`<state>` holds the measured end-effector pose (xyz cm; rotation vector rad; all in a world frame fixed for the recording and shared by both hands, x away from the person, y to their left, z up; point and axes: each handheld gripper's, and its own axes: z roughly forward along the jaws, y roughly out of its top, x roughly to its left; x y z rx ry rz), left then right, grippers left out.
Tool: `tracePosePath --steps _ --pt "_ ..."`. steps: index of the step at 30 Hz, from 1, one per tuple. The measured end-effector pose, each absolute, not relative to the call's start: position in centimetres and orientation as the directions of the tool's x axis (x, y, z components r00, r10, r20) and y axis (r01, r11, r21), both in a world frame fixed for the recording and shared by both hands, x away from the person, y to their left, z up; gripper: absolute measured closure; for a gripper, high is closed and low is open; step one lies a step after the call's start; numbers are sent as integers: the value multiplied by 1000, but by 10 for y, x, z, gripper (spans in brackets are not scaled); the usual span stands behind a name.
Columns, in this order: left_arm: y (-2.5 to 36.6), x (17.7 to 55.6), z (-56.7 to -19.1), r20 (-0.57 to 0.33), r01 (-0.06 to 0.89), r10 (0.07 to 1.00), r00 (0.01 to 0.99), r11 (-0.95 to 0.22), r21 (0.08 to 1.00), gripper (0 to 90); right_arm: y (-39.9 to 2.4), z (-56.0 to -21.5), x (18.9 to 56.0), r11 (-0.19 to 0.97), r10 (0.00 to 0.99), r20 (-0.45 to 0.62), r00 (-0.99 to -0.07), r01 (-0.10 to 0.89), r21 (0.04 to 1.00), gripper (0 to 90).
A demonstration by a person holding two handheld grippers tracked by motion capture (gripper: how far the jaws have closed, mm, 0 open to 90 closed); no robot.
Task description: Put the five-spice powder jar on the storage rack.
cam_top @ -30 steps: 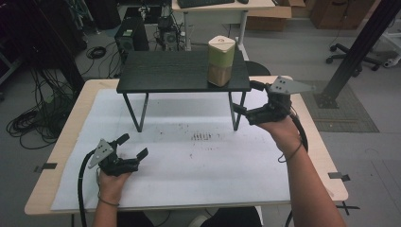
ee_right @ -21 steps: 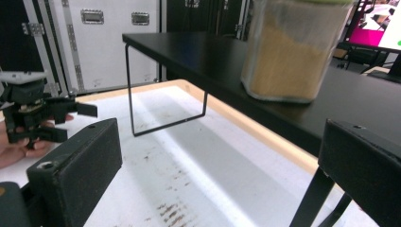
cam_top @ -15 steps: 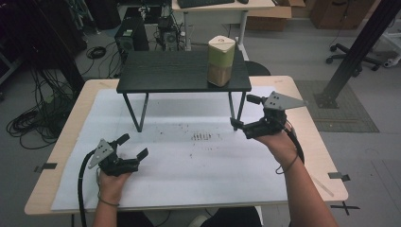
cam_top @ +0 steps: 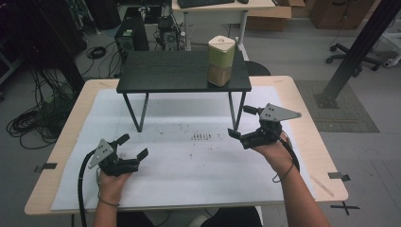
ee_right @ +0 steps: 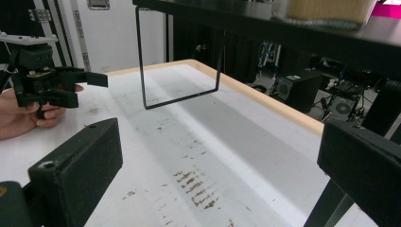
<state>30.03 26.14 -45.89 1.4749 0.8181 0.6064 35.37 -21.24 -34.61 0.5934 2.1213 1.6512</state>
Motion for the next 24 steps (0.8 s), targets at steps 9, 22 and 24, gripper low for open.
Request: tracePosePath --steps 9,22,24 --pt "261 301 -459 -106 127 789 605 36 991 4 -214 -360 353 204 551 -24 -834 107 973 5" --pt "261 300 -459 -106 127 788 606 36 991 4 -213 -380 350 194 557 -6 -831 123 973 5" --pt "261 300 -459 -106 127 788 607 36 991 4 -212 -383 350 196 560 -2 -828 131 972 4"
